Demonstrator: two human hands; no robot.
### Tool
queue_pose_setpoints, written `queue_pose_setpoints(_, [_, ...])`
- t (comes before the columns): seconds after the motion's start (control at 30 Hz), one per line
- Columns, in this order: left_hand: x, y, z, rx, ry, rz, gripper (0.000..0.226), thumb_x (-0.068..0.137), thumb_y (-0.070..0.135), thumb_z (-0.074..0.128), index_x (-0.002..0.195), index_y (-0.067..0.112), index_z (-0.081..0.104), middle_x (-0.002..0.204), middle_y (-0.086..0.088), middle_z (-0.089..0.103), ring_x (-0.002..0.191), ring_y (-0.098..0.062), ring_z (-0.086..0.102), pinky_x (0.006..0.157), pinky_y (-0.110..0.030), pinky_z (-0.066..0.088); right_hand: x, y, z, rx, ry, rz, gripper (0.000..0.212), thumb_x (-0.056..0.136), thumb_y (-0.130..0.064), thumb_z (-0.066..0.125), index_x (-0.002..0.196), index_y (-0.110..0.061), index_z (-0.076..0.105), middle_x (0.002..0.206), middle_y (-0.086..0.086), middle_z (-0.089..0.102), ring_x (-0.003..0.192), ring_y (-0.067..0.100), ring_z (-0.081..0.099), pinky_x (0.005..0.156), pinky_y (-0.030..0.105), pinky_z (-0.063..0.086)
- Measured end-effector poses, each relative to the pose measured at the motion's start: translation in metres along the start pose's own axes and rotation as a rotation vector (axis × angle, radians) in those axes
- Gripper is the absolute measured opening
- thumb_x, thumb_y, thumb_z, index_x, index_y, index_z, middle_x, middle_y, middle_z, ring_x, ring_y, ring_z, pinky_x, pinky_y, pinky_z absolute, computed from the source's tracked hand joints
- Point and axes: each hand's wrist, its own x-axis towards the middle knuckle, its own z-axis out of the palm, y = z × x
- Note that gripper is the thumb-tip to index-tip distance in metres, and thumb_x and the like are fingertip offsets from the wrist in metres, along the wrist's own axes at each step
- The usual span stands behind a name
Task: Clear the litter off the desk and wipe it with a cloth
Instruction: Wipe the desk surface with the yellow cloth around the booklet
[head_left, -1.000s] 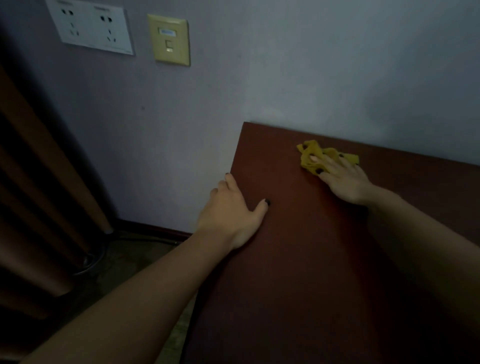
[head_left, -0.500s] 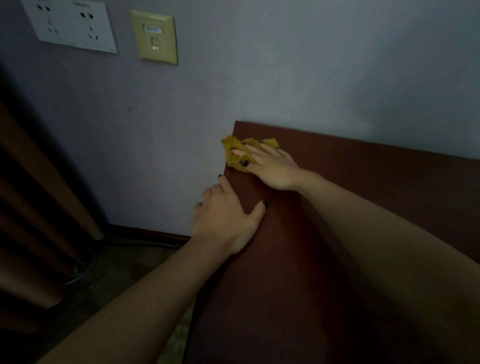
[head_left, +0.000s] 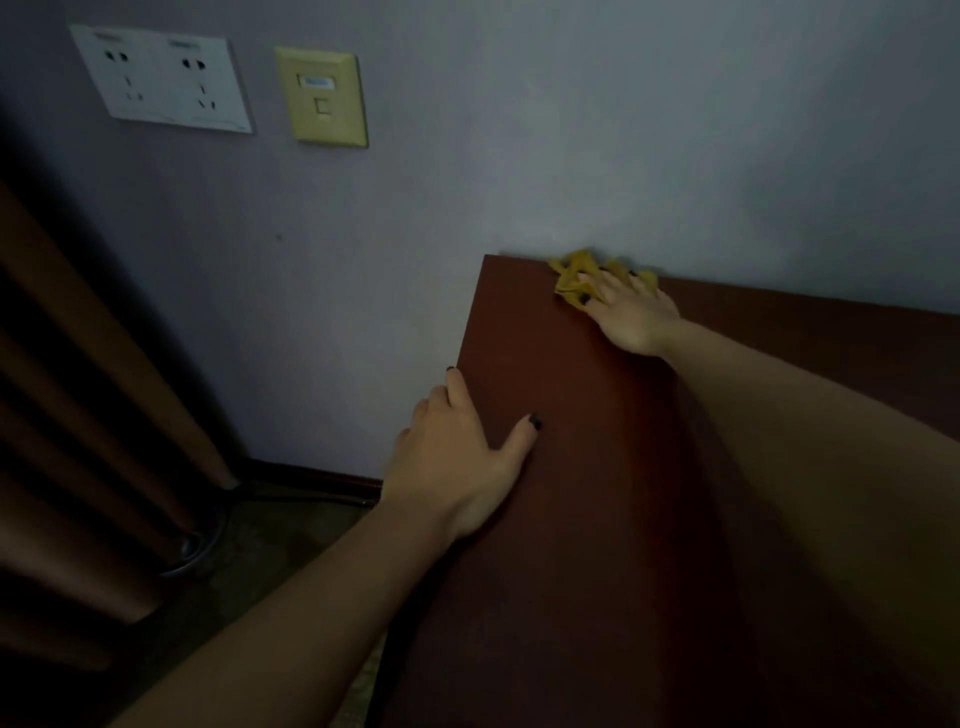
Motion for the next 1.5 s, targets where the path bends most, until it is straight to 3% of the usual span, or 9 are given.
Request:
queue_pose_setpoints(0.33, [-0.007,0.003,-0.005,0.057,-0.023,-0.047,0.090,0.090,0.061,0.038,0.149,0.002,0.004,0.147,-0.016,0.031,0.133,-0.031,0.031,0.106,-0.043,0.032,-0.154,0.006,0.004,-0.073,-0.170,-0.165,0.054,0.100,-0.039,0.026,0.143,-0.049,-0.006,0.157,-0.012,-0.012,0.144,0.016,-0.014,0.114,0.042,-0.003])
queue_pose_setpoints(0.5, [-0.034,-0.010,-0.006,0.001,-0.108,0.061,0.104,0.083,0.067,0.044,0.149,0.006,-0.009,0.157,-0.010,0.009,0.141,-0.029,0.017,0.113,-0.038,0.022,-0.213,-0.021,0.008,-0.040,-0.271,-0.356,0.052,0.101,-0.043,0.024,0.120,-0.069,-0.016,0.143,-0.028,-0.028,0.136,0.007,-0.029,0.108,0.033,-0.018])
queue_pose_setpoints(0.6, [-0.046,-0.015,-0.005,-0.074,-0.098,0.091,0.096,0.083,0.064,0.044,0.150,0.013,-0.001,0.156,-0.007,0.013,0.139,-0.026,0.020,0.115,-0.039,0.022,-0.207,-0.050,0.010,0.011,-0.296,-0.477,0.053,0.100,-0.043,0.027,0.116,-0.076,-0.011,0.135,-0.039,-0.025,0.131,0.000,-0.032,0.104,0.028,-0.023])
queue_pose_setpoints(0.77, [-0.044,-0.012,-0.007,-0.140,-0.059,0.068,0.093,0.080,0.073,0.031,0.150,0.018,0.003,0.151,-0.005,0.026,0.135,-0.022,0.029,0.111,-0.039,0.028,-0.140,-0.080,0.011,-0.026,-0.206,-0.574,0.048,0.100,-0.043,0.027,0.128,-0.063,-0.006,0.146,-0.031,-0.013,0.136,-0.002,-0.019,0.111,0.033,-0.012])
queue_pose_setpoints(0.93, [-0.040,-0.014,-0.005,-0.096,-0.068,0.043,0.085,0.090,0.063,0.029,0.151,0.015,-0.006,0.157,-0.003,0.016,0.141,-0.018,0.020,0.115,-0.037,0.022,-0.053,-0.094,0.008,0.012,-0.140,-0.407,0.048,0.097,-0.054,0.022,0.143,-0.052,0.007,0.156,-0.019,-0.005,0.144,0.009,-0.009,0.113,0.042,-0.005])
queue_pose_setpoints(1.07, [-0.037,-0.016,-0.006,-0.080,-0.020,0.056,0.066,0.097,0.051,0.023,0.150,0.015,0.010,0.149,-0.003,0.033,0.134,-0.018,0.031,0.111,-0.041,0.028,-0.025,-0.105,0.006,0.042,-0.140,-0.275,0.048,0.098,-0.048,0.021,0.145,-0.048,0.008,0.157,-0.016,-0.005,0.145,0.014,-0.010,0.113,0.046,-0.006])
queue_pose_setpoints(1.23, [-0.044,-0.011,-0.011,0.043,0.140,0.034,0.050,0.099,0.043,0.022,0.141,0.019,0.034,0.141,-0.002,0.043,0.128,-0.019,0.039,0.110,-0.041,0.027,-0.069,-0.096,0.009,-0.003,-0.132,-0.372,0.053,0.099,-0.044,0.024,0.147,-0.044,0.001,0.158,-0.012,-0.008,0.144,0.016,-0.013,0.114,0.044,-0.009])
queue_pose_setpoints(1.37, [-0.056,-0.005,-0.016,0.054,0.368,0.040,0.053,0.098,0.039,0.032,0.144,0.016,0.029,0.148,-0.002,0.035,0.133,-0.019,0.034,0.110,-0.038,0.020,-0.132,-0.081,0.016,-0.025,-0.165,-0.460,0.054,0.099,-0.044,0.024,0.145,-0.046,-0.004,0.157,-0.013,-0.012,0.143,0.014,-0.016,0.114,0.040,-0.010])
queue_pose_setpoints(1.5, [-0.067,-0.005,-0.020,0.040,0.304,0.042,0.059,0.098,0.040,0.033,0.148,0.013,0.018,0.153,-0.006,0.026,0.138,-0.021,0.027,0.112,-0.039,0.019,-0.192,-0.059,0.020,-0.008,-0.190,-0.542,0.052,0.099,-0.048,0.022,0.142,-0.050,-0.006,0.154,-0.020,-0.014,0.139,0.005,-0.021,0.110,0.032,-0.016])
